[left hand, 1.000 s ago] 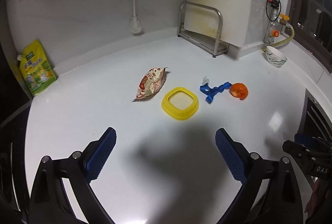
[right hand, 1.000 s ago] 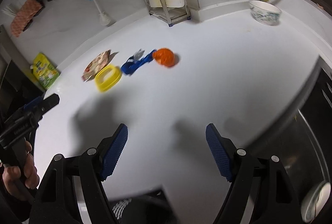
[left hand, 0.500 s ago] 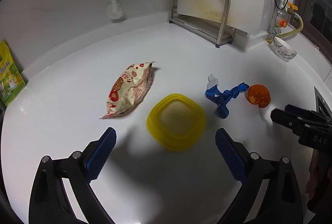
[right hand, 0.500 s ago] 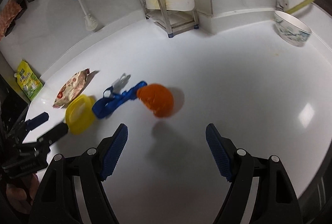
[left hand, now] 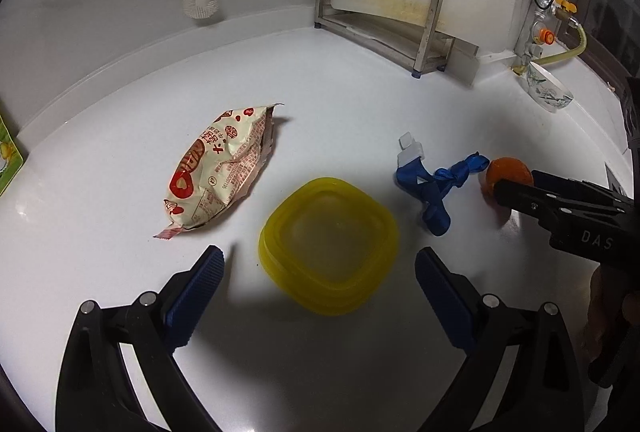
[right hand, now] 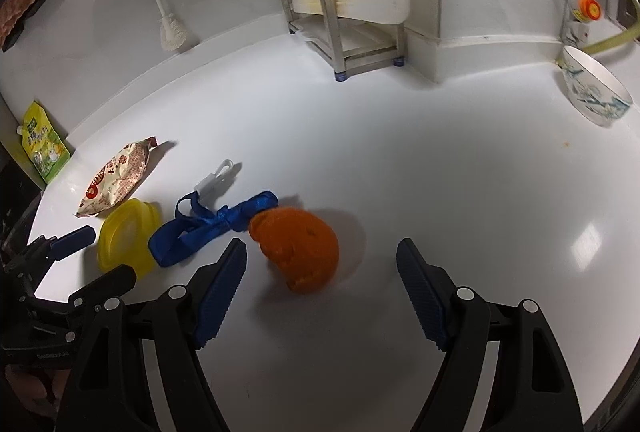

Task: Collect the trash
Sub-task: 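Grasp the orange with right tool while left tool grasps the yellow plastic container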

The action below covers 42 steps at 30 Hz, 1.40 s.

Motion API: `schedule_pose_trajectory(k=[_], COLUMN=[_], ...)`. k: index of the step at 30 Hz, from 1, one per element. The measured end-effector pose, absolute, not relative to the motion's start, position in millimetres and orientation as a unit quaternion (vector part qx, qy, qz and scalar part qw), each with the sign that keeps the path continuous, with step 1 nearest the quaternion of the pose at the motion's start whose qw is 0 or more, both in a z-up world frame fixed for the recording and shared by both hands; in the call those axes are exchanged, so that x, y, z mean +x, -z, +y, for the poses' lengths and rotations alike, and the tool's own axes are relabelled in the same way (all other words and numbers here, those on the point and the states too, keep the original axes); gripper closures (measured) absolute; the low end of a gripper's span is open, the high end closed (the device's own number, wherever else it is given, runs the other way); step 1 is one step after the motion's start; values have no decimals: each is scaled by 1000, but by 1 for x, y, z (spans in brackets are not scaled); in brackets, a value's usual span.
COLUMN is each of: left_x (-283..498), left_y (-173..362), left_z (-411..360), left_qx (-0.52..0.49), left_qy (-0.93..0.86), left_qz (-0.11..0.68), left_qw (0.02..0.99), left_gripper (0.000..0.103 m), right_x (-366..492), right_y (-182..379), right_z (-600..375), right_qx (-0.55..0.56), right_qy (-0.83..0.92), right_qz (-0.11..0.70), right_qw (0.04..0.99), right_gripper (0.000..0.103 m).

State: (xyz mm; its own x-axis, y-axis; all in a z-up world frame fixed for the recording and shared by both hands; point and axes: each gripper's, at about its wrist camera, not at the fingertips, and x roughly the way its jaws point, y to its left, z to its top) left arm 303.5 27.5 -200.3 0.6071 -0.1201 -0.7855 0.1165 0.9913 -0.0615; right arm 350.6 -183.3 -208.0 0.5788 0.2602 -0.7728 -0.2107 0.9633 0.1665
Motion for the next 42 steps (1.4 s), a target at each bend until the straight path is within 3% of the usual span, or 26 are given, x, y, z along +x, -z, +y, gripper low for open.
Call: schedule_pose_trajectory(k=[4, 7, 9, 14, 29, 34, 42], left_x=[305, 306, 307, 310, 324, 323, 310], left_y=[202, 202, 202, 202, 206, 204, 198], left_z=[29, 30, 30, 28, 22, 20, 25], left_qx=[-4, -6, -7, -2, -20, -13, -14], left_qy=[67, 66, 66, 66, 39, 39, 47], left_qz=[440, 441, 442, 442, 449, 445, 438], left_qw=[895, 895, 895, 895, 893, 895, 898], left_gripper=[8, 8, 8, 8, 9, 29, 31], right_x=[353, 353, 352, 344, 324, 321, 307], right_y=[209, 208, 208, 204, 194, 192, 185], right_z=[-180, -179, -177, -178, -190, -188, -184], right_qx=[22, 20, 21, 29, 62, 68, 78], right_qy=[-137, -142, -150, -150, -135, -134, -132], right_qz=[434, 431, 432, 425, 412, 409, 402], right_qw=[890, 891, 889, 892, 899, 900, 902], right_gripper=[30, 43, 63, 74, 74, 74, 74])
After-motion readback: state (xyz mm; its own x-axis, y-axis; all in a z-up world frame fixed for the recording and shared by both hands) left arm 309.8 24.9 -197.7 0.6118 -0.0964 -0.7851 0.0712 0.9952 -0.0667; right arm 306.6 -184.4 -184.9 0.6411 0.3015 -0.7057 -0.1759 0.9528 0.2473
